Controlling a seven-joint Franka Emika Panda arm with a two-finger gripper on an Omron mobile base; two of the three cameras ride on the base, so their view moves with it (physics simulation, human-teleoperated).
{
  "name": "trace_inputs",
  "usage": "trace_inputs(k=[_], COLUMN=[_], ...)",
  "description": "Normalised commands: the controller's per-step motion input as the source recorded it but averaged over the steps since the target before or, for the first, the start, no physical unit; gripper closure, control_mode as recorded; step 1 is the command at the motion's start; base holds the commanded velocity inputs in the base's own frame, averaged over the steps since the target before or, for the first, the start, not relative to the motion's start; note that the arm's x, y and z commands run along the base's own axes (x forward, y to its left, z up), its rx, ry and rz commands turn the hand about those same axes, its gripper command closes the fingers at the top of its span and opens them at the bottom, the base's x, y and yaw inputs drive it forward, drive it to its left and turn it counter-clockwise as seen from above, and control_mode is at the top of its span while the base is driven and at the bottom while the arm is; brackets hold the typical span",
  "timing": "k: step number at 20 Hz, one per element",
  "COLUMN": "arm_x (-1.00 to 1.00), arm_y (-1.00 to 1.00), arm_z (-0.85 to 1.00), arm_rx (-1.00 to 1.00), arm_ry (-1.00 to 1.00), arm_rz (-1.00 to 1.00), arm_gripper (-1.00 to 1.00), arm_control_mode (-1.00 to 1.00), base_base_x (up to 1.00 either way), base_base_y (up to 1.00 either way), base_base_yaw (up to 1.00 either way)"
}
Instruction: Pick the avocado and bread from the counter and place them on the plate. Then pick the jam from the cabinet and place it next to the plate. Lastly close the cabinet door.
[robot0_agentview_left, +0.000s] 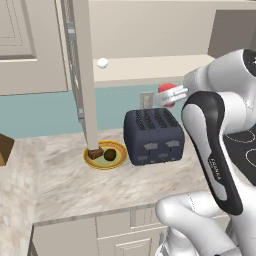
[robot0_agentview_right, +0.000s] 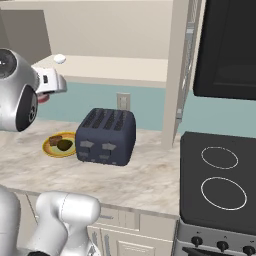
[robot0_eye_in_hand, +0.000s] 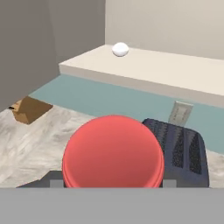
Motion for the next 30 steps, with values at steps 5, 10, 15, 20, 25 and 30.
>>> trace_inputs(k=[5,10,15,20,25,30], arm_x=[-0.38,-0.27,-0.20,-0.11,0.00,0.07], arm_y=[0.35,0.40,0.45,0.35,0.32,0.32], arm_z=[-0.36,-0.50,-0.50,-0.40,-0.45,-0.46], arm_rx=[0.00,-0.06,-0.09,-0.10,-0.05,-0.02], arm_ry=[0.02,0.03,0.04,0.07,0.05,0.04], arm_rz=[0.14,0.14,0.14,0.16,0.15,0.13], arm_gripper=[1.00,1.00,1.00,1.00,1.00,1.00], arm_control_mode=[-1.00,-1.00,-1.00,-1.00,-1.00,-1.00], base_base_x=[0.00,0.00,0.00,0.00,0.00,0.00], base_base_y=[0.00,0.00,0.00,0.00,0.00,0.00], base_base_yaw=[0.00,0.00,0.00,0.00,0.00,0.00])
